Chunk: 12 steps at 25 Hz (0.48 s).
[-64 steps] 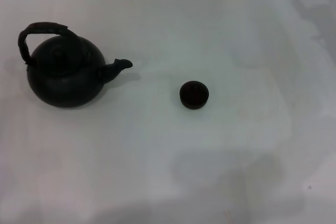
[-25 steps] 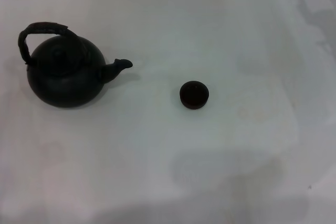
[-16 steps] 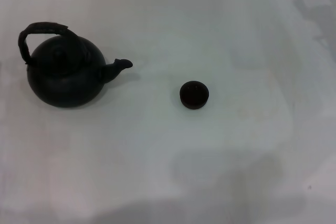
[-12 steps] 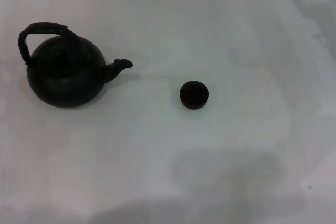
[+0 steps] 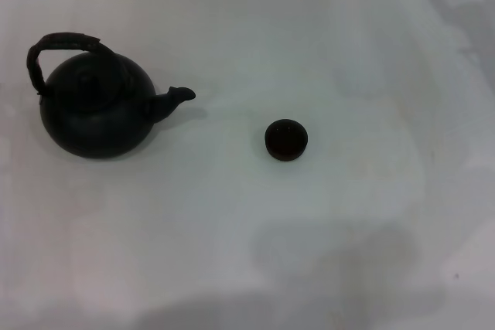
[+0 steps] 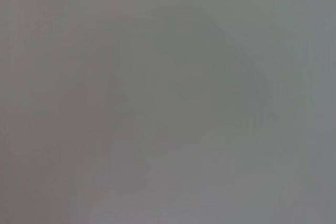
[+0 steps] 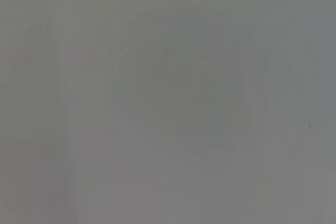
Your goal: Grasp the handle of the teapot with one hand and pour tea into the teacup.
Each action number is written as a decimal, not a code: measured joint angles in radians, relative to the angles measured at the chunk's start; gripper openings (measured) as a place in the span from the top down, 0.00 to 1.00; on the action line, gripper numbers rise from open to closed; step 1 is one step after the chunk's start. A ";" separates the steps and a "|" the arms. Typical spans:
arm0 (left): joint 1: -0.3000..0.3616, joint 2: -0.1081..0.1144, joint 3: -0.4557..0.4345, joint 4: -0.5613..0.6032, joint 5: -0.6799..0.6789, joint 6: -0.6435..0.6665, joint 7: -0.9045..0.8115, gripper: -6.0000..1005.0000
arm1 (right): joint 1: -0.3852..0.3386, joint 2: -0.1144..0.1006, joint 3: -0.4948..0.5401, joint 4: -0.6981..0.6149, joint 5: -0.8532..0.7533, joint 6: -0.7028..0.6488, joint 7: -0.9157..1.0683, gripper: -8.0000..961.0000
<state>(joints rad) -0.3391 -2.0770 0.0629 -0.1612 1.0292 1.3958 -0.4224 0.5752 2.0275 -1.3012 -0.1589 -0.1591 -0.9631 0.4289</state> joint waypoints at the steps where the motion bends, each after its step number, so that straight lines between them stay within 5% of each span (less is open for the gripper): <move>1: 0.001 0.000 0.000 0.000 0.000 0.000 0.000 0.11 | 0.000 0.000 0.000 0.000 0.000 0.000 0.000 0.11; 12: 0.001 -0.001 0.011 0.000 0.020 0.000 -0.002 0.11 | -0.015 0.000 -0.007 0.007 -0.003 -0.003 0.006 0.11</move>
<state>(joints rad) -0.3377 -2.0777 0.0741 -0.1610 1.0492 1.3957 -0.4249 0.5602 2.0279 -1.3086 -0.1519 -0.1618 -0.9665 0.4351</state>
